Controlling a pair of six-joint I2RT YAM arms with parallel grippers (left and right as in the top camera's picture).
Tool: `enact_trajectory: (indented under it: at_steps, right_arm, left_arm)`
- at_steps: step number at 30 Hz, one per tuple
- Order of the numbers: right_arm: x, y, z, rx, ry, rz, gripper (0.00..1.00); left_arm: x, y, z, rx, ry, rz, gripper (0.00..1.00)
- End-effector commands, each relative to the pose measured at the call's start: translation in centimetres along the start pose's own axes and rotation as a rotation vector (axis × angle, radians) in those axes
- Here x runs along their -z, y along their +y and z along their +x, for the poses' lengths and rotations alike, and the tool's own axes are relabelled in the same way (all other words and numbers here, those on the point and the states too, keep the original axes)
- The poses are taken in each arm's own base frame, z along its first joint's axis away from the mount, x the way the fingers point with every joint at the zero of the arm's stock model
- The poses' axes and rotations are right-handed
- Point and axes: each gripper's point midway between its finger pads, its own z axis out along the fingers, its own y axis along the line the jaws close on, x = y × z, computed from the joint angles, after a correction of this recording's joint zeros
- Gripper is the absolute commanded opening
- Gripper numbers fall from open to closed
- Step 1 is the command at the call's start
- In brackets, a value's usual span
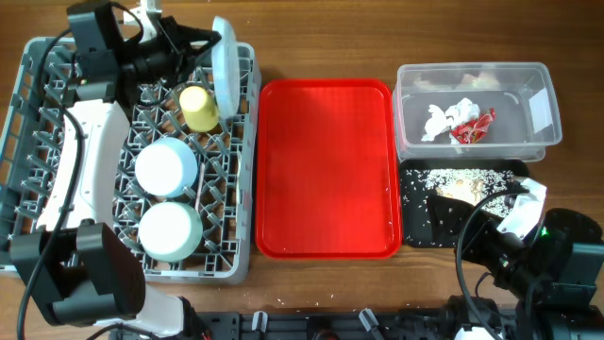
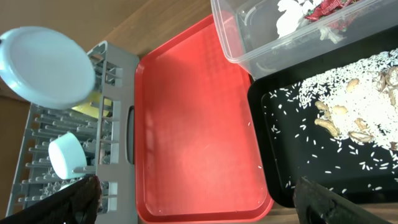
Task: Sort waste into correct bins and load items into the dishwasher rack
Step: 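Lift the blue plate left and stand it upright in the rack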
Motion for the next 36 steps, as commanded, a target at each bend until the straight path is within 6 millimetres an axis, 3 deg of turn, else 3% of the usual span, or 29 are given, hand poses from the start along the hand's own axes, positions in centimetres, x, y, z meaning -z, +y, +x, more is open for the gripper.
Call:
enact_trajectory:
  at_steps: [1, 10, 16, 19, 21, 22, 23, 24, 25, 27, 29, 30, 33, 34, 36]
  right_arm:
    - [0.1, 0.0, -0.2, -0.001, -0.012, 0.003, 1.00]
    - [0.2, 0.0, -0.2, -0.001, -0.012, 0.003, 1.00]
    - [0.1, 0.0, -0.2, -0.001, -0.012, 0.003, 1.00]
    - [0.2, 0.0, -0.2, -0.001, -0.012, 0.003, 1.00]
    - [0.1, 0.0, -0.2, -0.001, -0.012, 0.003, 1.00]
    - [0.2, 0.0, -0.2, -0.001, -0.012, 0.003, 1.00]
    - [0.2, 0.0, -0.2, -0.001, -0.012, 0.003, 1.00]
    - [0.1, 0.0, -0.2, -0.001, -0.012, 0.003, 1.00]
    - [0.2, 0.0, -0.2, -0.001, -0.012, 0.003, 1.00]
    - [0.2, 0.0, -0.2, -0.001, -0.012, 0.003, 1.00]
    - [0.1, 0.0, -0.2, -0.001, -0.012, 0.003, 1.00]
    - [0.1, 0.0, -0.2, -0.001, -0.012, 0.003, 1.00]
    - [0.2, 0.0, -0.2, -0.001, -0.012, 0.003, 1.00]
    - [0.1, 0.0, -0.2, -0.001, -0.012, 0.003, 1.00]
    - [0.2, 0.0, -0.2, -0.001, -0.012, 0.003, 1.00]
  left_arm:
    - [-0.1, -0.8, 0.5, 0.037, 0.028, 0.028, 0.04]
    - [-3.5, 1.8, 1.1, -0.071, -0.057, -0.169, 0.04]
    - [-6.1, 6.4, 0.9, -0.066, -0.020, -0.229, 0.04]
    - [-6.0, 6.3, 0.7, -0.124, -0.018, -0.228, 0.04]
    - [-5.2, 5.9, 0.3, -0.167, -0.033, -0.226, 0.15]
    - [-4.8, 5.4, 0.2, -0.204, -0.037, -0.222, 0.26]
    - [-4.5, 4.8, 0.1, -0.222, -0.044, -0.215, 0.45]
    - [-4.1, 3.8, 0.0, -0.241, -0.059, -0.203, 0.68]
    - [-3.4, 2.7, -0.2, -0.260, -0.079, -0.192, 0.97]
    - [-1.8, 0.4, -0.2, -0.292, -0.112, -0.170, 1.00]
    - [0.4, -1.7, 1.5, -0.287, -0.109, -0.177, 1.00]
    - [1.9, -1.9, 2.7, -0.257, -0.113, -0.230, 1.00]
    - [8.1, 1.4, 5.9, -0.164, -0.178, -0.558, 1.00]
    - [10.5, 2.9, 7.6, -0.119, -0.176, -0.684, 1.00]
    - [13.5, 5.0, 10.9, -0.046, -0.120, -0.837, 1.00]
